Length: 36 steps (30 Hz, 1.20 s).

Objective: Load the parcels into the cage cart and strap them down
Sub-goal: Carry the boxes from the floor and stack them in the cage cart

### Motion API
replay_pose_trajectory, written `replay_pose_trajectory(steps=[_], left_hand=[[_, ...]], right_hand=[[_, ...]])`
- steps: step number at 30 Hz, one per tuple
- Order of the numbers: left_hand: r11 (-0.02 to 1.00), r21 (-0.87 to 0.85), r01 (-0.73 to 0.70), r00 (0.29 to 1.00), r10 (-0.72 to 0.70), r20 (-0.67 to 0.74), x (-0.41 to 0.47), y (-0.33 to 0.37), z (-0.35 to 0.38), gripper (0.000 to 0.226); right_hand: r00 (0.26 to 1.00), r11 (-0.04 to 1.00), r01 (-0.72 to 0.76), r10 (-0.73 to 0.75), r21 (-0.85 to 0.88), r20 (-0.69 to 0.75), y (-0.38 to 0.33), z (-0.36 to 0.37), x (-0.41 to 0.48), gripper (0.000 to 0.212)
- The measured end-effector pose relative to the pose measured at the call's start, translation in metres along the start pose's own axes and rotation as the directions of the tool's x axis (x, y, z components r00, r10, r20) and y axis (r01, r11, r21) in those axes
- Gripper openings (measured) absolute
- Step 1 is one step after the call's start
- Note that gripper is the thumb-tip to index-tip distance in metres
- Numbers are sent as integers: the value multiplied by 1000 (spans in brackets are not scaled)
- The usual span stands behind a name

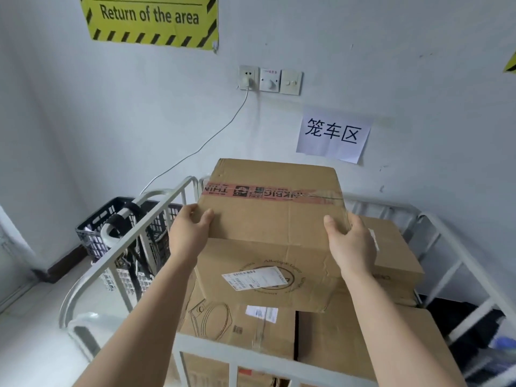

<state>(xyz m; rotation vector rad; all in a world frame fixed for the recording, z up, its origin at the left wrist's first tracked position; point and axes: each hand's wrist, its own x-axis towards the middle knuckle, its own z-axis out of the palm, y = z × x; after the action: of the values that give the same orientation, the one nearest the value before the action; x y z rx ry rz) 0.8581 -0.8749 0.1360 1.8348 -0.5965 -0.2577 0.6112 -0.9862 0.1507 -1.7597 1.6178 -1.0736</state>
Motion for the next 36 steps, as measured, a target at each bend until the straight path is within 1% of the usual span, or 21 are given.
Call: replay_pose_trajectory(steps=[6, 12, 16, 22, 26, 30, 36], left_hand=[[1000, -24, 15, 998, -14, 59, 84, -19, 49, 49], [986, -122, 114, 982, -93, 163, 151, -43, 85, 50], [980, -122, 155, 973, -130, 191, 197, -64, 112, 51], [980, -84, 181, 956, -155, 248, 252, -100, 145, 47], [975, -70, 209, 938, -179, 298, 284, -128, 168, 35], [970, -38, 241, 922, -217, 322, 305, -157, 190, 43], [961, 47, 274, 899, -274, 342, 324, -192, 218, 44]], right_hand=[[998, 998, -55, 55, -15, 42, 1, 71, 74, 62], [989, 995, -102, 103, -19, 107, 4, 124, 126, 67], [980, 988, -153, 154, -21, 124, 13, 166, 157, 69], [960, 967, -255, 256, -26, 114, 32, 225, 186, 70], [941, 948, -315, 318, -43, 118, 44, 262, 201, 67], [919, 928, -368, 372, -49, 134, 67, 294, 211, 66], [880, 895, -436, 446, -92, 161, 98, 329, 222, 68]])
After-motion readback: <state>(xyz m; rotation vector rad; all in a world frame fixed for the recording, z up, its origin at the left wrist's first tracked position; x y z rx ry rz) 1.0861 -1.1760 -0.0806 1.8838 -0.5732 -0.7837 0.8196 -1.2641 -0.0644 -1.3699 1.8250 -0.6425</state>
